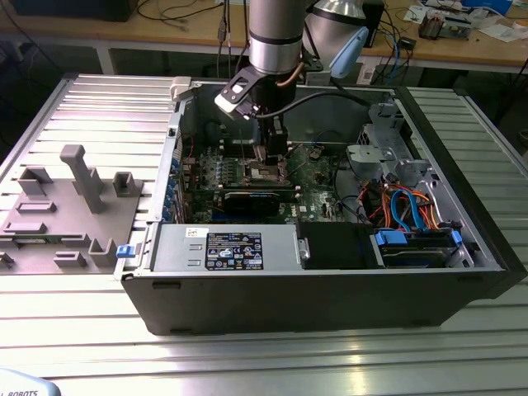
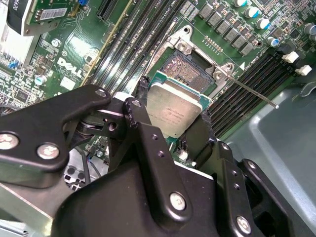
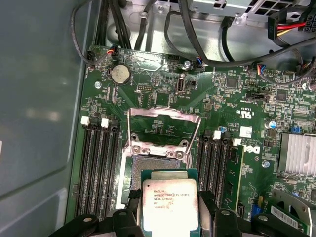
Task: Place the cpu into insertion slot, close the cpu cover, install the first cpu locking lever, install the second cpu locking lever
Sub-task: 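Place the cpu into insertion slot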
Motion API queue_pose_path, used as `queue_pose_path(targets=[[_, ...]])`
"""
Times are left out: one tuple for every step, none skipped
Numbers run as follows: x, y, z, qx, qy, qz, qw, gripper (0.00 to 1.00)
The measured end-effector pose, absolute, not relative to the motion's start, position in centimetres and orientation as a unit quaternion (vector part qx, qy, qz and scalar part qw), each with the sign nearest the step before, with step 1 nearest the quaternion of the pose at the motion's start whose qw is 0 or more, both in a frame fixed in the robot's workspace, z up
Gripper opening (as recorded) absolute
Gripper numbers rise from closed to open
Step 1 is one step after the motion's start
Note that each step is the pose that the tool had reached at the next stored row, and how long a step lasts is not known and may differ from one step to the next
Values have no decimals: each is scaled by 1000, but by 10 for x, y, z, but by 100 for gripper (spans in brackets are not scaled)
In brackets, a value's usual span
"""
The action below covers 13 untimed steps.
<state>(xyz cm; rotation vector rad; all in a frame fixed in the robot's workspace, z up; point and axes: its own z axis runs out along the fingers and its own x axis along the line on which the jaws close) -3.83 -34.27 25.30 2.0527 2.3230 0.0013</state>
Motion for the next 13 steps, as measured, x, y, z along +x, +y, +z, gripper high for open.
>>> queue_pose_path(targets=[[-38, -343, 253, 662, 749, 0, 21, 55], [-38, -343, 253, 662, 749, 0, 21, 55], [-38, -343, 253, 662, 749, 0, 21, 55], [-38, -343, 253, 663, 749, 0, 21, 55], [-38, -343, 252, 663, 748, 0, 21, 55], [-38, -343, 252, 663, 748, 0, 21, 55], [-38, -343, 252, 663, 748, 0, 21, 55], [-38, -343, 252, 664, 748, 0, 21, 55], [-38, -343, 252, 664, 748, 0, 21, 55], [-38, -343, 252, 664, 748, 0, 21, 55], [-38, -343, 252, 664, 747, 0, 21, 55], [-38, -343, 252, 664, 747, 0, 21, 55], [-38, -343, 251, 665, 746, 0, 21, 55]])
